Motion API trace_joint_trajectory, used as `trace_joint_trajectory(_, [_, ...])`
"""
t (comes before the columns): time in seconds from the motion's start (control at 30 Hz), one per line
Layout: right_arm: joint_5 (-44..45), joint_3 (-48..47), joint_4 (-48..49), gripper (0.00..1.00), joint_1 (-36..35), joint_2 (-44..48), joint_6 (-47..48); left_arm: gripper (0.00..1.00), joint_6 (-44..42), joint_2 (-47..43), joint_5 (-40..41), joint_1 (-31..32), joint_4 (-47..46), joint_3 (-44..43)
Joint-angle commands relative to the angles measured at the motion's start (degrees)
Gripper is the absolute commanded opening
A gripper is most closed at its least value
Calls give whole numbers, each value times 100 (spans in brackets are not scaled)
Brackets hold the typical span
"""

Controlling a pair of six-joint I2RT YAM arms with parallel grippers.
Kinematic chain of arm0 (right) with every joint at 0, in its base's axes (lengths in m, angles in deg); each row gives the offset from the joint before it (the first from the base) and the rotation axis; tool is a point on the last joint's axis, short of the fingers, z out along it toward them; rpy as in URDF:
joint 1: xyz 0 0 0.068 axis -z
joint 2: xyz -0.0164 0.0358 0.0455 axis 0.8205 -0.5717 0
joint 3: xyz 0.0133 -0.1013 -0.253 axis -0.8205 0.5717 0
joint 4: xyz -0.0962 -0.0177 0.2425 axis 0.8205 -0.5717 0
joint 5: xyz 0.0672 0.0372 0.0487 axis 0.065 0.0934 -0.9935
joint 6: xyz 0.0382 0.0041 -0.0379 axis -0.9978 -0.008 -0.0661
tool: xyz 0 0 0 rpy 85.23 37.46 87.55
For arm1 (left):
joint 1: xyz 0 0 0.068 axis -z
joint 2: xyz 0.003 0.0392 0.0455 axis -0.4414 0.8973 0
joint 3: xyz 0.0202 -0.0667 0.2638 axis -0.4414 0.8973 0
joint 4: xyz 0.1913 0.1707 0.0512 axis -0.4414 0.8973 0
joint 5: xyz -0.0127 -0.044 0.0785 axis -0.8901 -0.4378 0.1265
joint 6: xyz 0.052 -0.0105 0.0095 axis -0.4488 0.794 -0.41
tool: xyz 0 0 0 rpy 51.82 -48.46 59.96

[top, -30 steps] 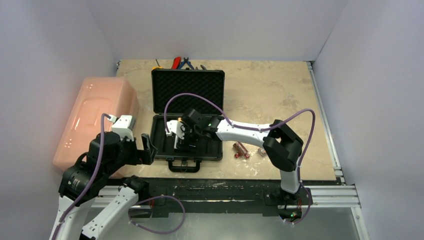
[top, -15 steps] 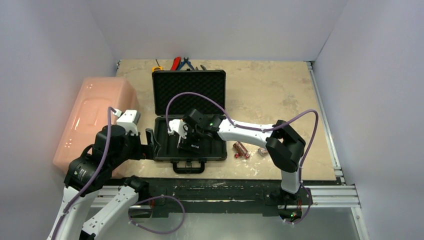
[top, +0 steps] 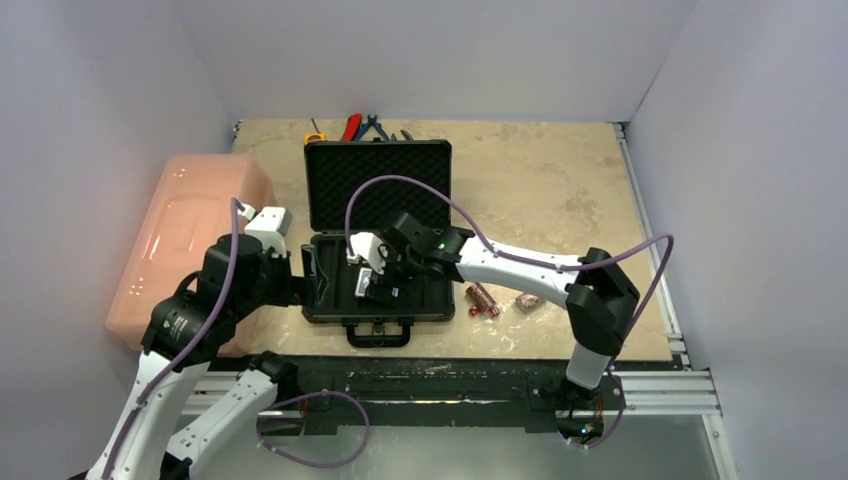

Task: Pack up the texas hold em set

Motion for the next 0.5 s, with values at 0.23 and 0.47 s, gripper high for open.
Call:
trace_joint_trajectory(0.23, [221, -370, 649, 73, 360, 304, -2003, 79, 408, 1226, -127, 10, -423, 41])
trace_joint_trajectory(0.47, [207, -530, 691, 51, 568, 33, -2983, 64, 871, 2293, -371, -6, -966, 339])
